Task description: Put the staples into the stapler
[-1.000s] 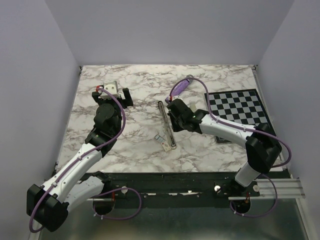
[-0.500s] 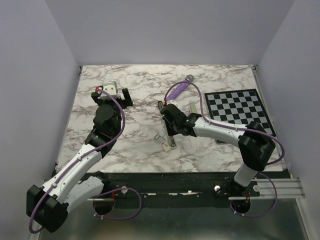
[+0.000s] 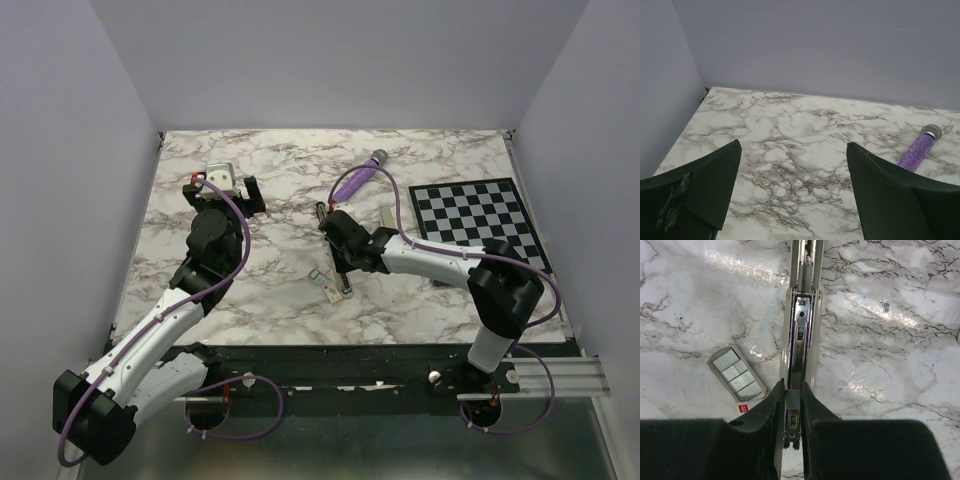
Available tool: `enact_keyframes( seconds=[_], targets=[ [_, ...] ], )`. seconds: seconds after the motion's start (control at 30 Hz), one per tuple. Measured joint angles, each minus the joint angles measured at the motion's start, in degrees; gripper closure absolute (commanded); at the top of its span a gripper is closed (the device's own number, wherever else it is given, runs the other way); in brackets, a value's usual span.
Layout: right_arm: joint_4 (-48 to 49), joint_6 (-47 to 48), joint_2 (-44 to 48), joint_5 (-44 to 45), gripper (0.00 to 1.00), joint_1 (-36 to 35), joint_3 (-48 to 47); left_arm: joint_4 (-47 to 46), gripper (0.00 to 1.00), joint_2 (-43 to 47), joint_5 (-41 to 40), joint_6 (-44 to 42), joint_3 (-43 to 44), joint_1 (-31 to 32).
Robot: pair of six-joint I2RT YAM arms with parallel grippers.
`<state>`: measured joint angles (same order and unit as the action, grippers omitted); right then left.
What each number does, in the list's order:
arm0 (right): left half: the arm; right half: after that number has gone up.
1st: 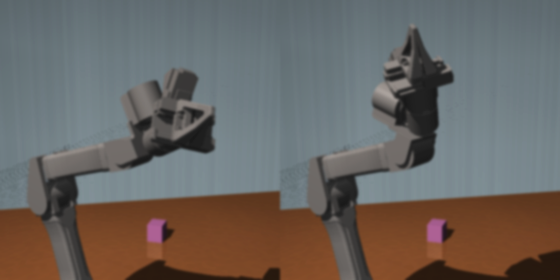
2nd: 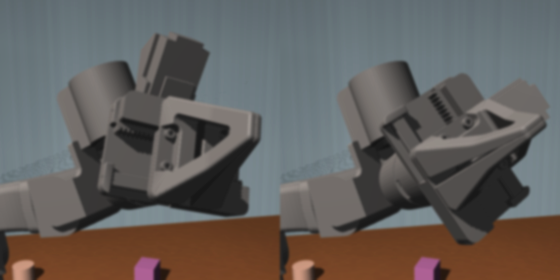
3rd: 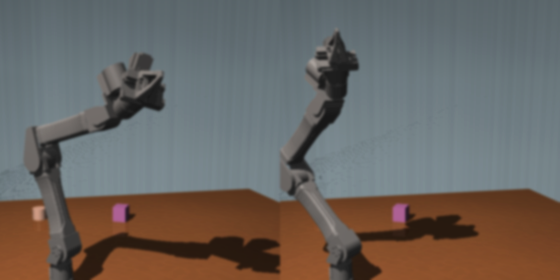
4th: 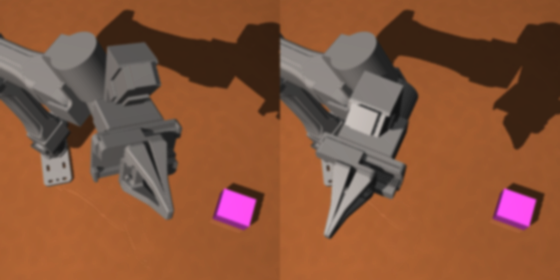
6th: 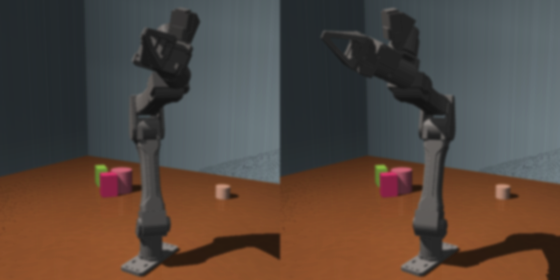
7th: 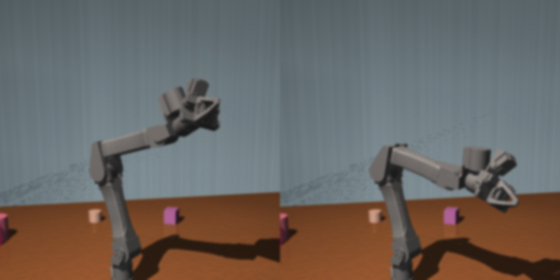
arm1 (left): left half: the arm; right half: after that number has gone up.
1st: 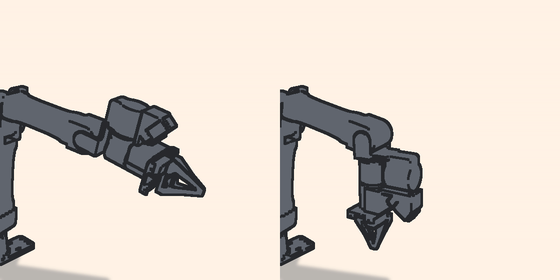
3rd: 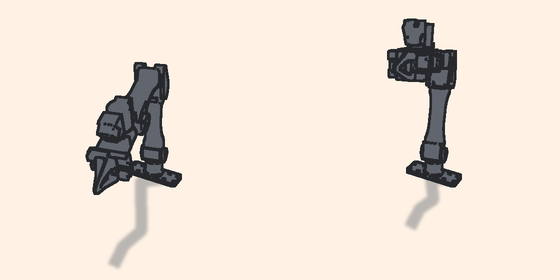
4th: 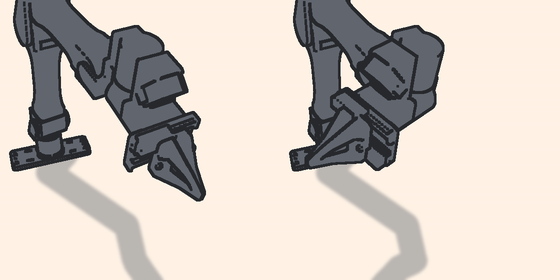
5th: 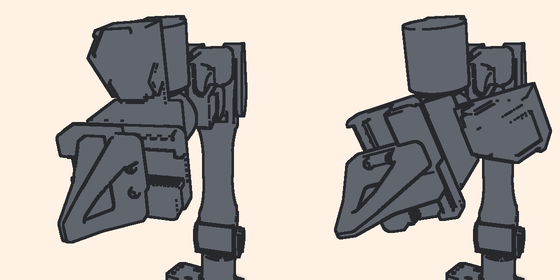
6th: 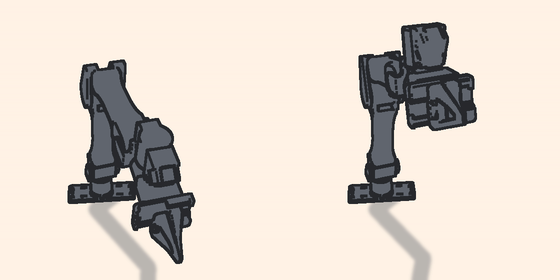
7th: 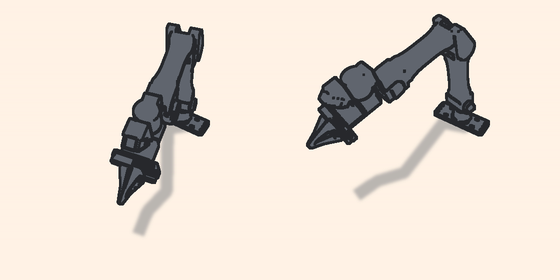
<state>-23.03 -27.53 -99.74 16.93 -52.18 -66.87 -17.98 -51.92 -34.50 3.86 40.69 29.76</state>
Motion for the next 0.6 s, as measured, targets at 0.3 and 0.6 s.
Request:
enact_keyframes(
  seconds=[0.3, 0.6],
  targets=[
    [0.0, -0.1, -1.1, 0.2, 0.78, 0.0, 0.0, 0.0, 0.06, 0.0, 0.0, 0.0, 0.0, 0.0],
    [0.1, -0.2, -1.5, 0.2, 0.74, 0.0, 0.0, 0.0, 0.06, 0.0, 0.0, 0.0, 0.0, 0.0]
  ],
)
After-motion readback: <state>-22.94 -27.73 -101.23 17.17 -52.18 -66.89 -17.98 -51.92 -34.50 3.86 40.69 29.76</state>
